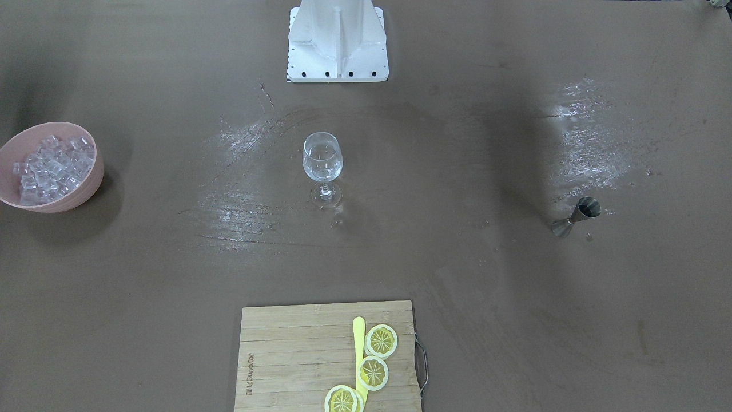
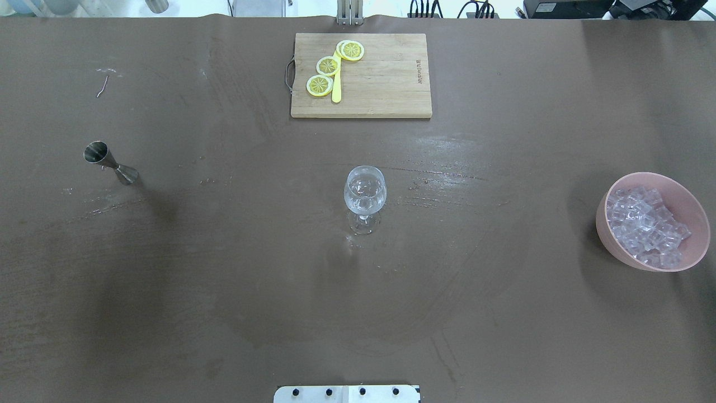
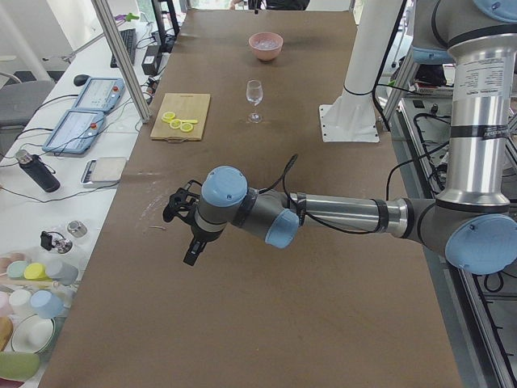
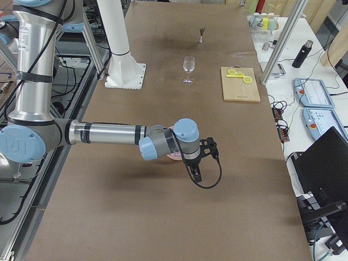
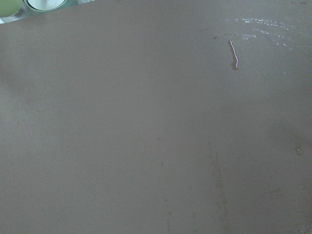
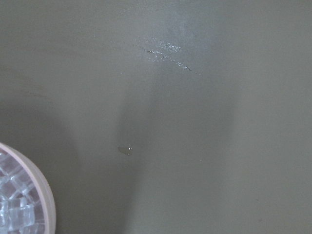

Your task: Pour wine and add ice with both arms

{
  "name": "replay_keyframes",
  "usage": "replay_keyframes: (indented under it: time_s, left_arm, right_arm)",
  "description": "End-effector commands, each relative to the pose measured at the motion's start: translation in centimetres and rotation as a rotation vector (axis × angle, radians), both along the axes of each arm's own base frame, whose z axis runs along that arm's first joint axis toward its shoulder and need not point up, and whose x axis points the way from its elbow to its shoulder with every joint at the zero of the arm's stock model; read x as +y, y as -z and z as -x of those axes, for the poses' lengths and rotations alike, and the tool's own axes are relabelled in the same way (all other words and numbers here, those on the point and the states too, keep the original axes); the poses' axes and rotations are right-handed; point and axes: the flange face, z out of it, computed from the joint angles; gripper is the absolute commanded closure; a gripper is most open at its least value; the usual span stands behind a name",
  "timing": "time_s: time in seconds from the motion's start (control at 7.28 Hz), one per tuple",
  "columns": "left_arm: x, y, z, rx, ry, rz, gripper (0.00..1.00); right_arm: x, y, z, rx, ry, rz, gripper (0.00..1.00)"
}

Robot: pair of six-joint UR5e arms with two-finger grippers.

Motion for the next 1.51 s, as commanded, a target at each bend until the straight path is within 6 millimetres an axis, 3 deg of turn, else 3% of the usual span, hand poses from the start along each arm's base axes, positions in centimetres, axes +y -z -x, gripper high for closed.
replay_keyframes:
  time_s: [0.0,0.41,0.69,0.82,1.1,1.37]
  left_arm:
    - [-0.4,1.2,-0.1,-0.004,-0.01,-0.073,0.02]
    - [-1.2,3.4,-0.7,0.004,-0.007,-0.16,0.02]
    - [-2.3,5.6,-5.7,0.041,-0.064,-0.236,0.02]
    - [-1.8,6.1,-7.1,0.105,-0.018,-0.211,0.02]
    - [0.3,5.0,-8.9,0.18,0.031,-0.233,0.01]
    - [1.4,5.1,-12.1,0.163,0.066,-0.342,0.01]
  right_arm:
    - [0.7,-0.9,0.1,-0.042,0.008,0.02,0.0]
    - [0.1,0.4,0.1,-0.035,-0.004,-0.002,0.0]
    - [-0.4,1.2,-0.4,-0.001,-0.12,0.057,0.0]
    - [-0.5,1.1,-0.6,0.024,-0.133,0.067,0.0]
    - [-0.1,2.3,-0.8,0.04,-0.134,0.129,0.0]
    - [0.2,2.6,-0.7,0.039,-0.132,0.129,0.0]
